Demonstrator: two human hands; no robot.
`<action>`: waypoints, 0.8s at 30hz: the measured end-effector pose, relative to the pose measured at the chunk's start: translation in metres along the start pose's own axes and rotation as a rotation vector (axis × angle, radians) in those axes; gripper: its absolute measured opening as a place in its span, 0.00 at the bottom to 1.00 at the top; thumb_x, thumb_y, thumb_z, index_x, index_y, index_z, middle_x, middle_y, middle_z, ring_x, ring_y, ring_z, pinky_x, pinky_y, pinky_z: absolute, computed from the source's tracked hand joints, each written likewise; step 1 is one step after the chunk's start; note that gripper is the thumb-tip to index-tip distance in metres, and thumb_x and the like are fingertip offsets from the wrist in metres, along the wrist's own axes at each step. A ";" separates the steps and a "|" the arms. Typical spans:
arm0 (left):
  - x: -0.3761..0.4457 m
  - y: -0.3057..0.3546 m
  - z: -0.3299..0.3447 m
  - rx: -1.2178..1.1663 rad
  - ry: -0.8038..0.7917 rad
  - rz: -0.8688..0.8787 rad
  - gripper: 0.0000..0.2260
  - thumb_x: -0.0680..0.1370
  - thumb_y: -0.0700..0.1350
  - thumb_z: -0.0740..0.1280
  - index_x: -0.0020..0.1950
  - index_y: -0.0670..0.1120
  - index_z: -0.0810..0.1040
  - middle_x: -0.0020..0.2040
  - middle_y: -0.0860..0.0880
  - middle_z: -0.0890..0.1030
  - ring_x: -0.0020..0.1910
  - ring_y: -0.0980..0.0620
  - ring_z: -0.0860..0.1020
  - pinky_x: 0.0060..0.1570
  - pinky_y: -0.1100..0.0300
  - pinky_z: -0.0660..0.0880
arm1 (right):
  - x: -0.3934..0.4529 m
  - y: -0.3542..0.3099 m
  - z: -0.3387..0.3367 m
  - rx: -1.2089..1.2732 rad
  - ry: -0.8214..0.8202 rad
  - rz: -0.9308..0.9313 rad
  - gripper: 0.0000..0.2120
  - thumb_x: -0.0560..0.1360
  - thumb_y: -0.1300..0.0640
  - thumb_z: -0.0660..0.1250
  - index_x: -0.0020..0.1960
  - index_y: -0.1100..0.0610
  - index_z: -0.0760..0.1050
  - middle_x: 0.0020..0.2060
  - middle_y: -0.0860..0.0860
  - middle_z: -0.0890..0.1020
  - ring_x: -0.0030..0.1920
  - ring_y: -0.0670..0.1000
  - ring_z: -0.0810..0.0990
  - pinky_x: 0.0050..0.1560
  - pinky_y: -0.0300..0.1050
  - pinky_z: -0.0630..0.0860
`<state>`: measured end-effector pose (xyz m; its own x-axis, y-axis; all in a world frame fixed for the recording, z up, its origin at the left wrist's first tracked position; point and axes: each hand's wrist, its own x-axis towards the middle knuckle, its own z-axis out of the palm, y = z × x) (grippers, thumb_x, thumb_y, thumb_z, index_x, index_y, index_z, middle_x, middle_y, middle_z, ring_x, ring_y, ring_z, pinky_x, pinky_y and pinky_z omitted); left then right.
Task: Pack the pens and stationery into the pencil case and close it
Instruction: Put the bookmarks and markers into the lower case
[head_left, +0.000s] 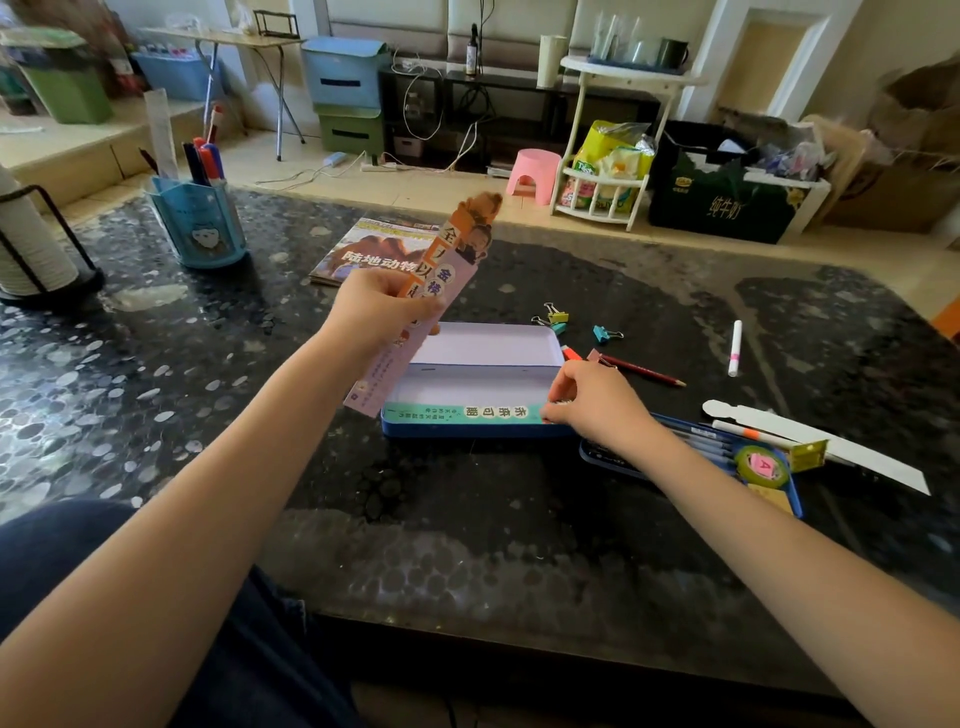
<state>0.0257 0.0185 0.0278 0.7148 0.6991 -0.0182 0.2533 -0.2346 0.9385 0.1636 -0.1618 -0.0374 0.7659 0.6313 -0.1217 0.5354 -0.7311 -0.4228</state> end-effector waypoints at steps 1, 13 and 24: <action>-0.001 -0.001 0.002 0.023 -0.020 0.004 0.03 0.73 0.45 0.72 0.40 0.50 0.79 0.37 0.50 0.83 0.35 0.56 0.81 0.39 0.58 0.77 | 0.000 0.000 0.001 -0.044 -0.004 -0.013 0.08 0.70 0.53 0.73 0.45 0.52 0.76 0.47 0.49 0.79 0.52 0.51 0.77 0.52 0.51 0.78; -0.009 -0.005 0.026 0.309 -0.344 -0.029 0.06 0.68 0.43 0.76 0.41 0.44 0.81 0.34 0.51 0.83 0.31 0.56 0.83 0.32 0.65 0.75 | -0.004 -0.036 -0.033 0.817 0.110 -0.181 0.10 0.76 0.54 0.67 0.54 0.58 0.73 0.43 0.53 0.82 0.40 0.46 0.81 0.30 0.36 0.77; -0.004 -0.004 0.021 0.309 -0.404 -0.006 0.09 0.77 0.47 0.67 0.46 0.42 0.80 0.42 0.45 0.85 0.36 0.50 0.83 0.34 0.62 0.76 | -0.003 -0.022 -0.031 0.758 0.193 -0.178 0.14 0.72 0.65 0.71 0.56 0.57 0.73 0.38 0.55 0.83 0.34 0.45 0.82 0.34 0.35 0.79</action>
<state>0.0353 0.0026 0.0167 0.8922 0.3983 -0.2128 0.3957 -0.4627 0.7933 0.1607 -0.1555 -0.0003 0.7772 0.6151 0.1328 0.3206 -0.2054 -0.9247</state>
